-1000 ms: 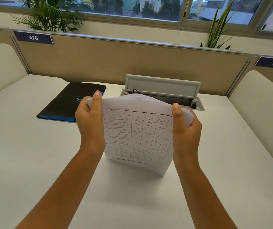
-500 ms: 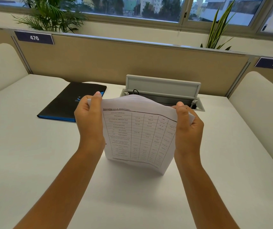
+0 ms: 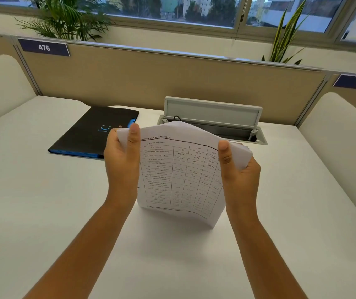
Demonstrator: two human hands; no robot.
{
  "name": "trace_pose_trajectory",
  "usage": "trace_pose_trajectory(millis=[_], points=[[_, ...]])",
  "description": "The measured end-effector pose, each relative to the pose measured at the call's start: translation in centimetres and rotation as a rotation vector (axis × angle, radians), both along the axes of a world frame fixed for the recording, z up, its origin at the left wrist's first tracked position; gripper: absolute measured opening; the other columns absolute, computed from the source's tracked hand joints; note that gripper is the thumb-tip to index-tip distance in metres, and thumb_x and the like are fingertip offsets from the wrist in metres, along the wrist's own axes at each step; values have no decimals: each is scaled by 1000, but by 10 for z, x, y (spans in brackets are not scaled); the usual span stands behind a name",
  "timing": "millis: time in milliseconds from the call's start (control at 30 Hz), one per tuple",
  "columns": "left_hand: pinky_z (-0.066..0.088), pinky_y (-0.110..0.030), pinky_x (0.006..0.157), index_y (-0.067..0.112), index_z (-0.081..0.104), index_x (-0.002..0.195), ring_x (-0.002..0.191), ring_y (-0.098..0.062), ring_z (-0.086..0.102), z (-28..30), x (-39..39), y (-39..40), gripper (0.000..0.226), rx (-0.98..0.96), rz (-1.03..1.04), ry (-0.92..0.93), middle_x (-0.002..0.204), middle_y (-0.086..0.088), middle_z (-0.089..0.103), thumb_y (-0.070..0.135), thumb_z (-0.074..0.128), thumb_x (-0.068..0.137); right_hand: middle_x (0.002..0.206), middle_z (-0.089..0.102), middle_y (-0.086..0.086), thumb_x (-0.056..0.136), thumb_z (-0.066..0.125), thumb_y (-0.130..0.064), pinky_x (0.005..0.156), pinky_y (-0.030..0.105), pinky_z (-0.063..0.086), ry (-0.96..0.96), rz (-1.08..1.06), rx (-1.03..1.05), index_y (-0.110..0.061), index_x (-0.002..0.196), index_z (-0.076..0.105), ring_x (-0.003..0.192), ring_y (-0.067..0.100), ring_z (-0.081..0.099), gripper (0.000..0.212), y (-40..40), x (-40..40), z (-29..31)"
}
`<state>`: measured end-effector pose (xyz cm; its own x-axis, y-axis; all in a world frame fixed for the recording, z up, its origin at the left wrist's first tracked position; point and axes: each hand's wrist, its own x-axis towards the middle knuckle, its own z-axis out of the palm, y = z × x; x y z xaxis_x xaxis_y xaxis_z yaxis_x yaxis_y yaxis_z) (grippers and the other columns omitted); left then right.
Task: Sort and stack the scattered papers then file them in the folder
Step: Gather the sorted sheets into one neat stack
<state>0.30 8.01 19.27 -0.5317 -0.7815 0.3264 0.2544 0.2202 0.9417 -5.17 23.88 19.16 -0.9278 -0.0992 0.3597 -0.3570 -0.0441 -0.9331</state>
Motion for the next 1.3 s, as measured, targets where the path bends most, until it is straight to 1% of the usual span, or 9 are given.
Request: trace_pose_trajectory(millis=[133, 367, 567, 700, 800, 933, 1033, 1167, 1300], points=[[51, -8, 53, 43, 38, 95, 78, -6, 61, -22, 2, 5, 28, -34, -67, -60, 91, 21, 53, 55, 46, 71, 74, 59, -22, 64, 57, -52, 46, 3, 43, -46, 7, 4, -39, 79, 53, 69, -13, 60, 20, -1, -3, -14], [46, -18, 70, 40, 32, 104, 88, 2, 50, -79, -2, 4, 36, -4, -113, -189, 99, 27, 45, 36, 57, 80, 85, 60, -25, 62, 63, -52, 53, 0, 45, -137, 19, 42, -44, 83, 55, 78, 1, 59, 24, -1, -10, -54], [47, -12, 69, 36, 22, 113, 102, -9, 46, -127, -5, 4, 49, -4, -227, -354, 117, 11, 40, 20, 59, 85, 90, 62, -25, 63, 67, -53, 58, 4, 48, -224, 68, 112, -46, 86, 56, 84, -3, 59, 26, 2, -18, -97], [43, -24, 90, 27, 23, 122, 111, -13, 43, -156, -1, 8, 47, 15, -243, -421, 124, 3, 41, 12, 53, 89, 94, 60, -22, 71, 69, -42, 59, 1, 46, -278, 88, 169, -40, 96, 54, 87, -4, 56, 29, 6, -25, -127], [44, -27, 88, 16, 28, 125, 108, -19, 49, -177, 6, 9, 36, -38, -200, -525, 125, -4, 48, 9, 43, 93, 92, 62, -19, 74, 71, -37, 61, 3, 49, -337, 76, 215, -34, 102, 56, 85, -3, 59, 32, 11, -27, -151], [42, -11, 85, 30, 30, 131, 99, -1, 50, -187, 12, 14, 41, -158, -156, -554, 124, 5, 51, 9, 34, 96, 92, 63, -26, 75, 73, -33, 65, 2, 47, -339, 72, 293, -31, 105, 60, 85, -10, 61, 33, 19, -25, -174], [36, -24, 104, 24, 20, 143, 123, -13, 45, -188, 9, 16, 50, -173, -128, -618, 141, 0, 42, 10, 31, 97, 94, 61, -27, 76, 72, -33, 68, 1, 46, -294, 37, 410, -32, 106, 57, 88, -6, 62, 33, 23, -28, -179], [35, -33, 104, 11, 22, 144, 125, -26, 45, -191, 2, 14, 50, -330, -63, -760, 140, -12, 45, 13, 37, 96, 112, 65, -2, 78, 70, -38, 80, 24, 52, -272, -34, 614, -18, 119, 49, 100, 19, 63, 50, 23, -38, -180], [39, -36, 101, 13, 23, 143, 122, -27, 46, -194, 2, 9, 56, -370, -75, -847, 136, -14, 47, 29, 43, 93, 121, 62, 5, 76, 71, -39, 87, 32, 51, -328, -51, 645, -14, 126, 47, 107, 23, 60, 61, 26, -48, -177]])
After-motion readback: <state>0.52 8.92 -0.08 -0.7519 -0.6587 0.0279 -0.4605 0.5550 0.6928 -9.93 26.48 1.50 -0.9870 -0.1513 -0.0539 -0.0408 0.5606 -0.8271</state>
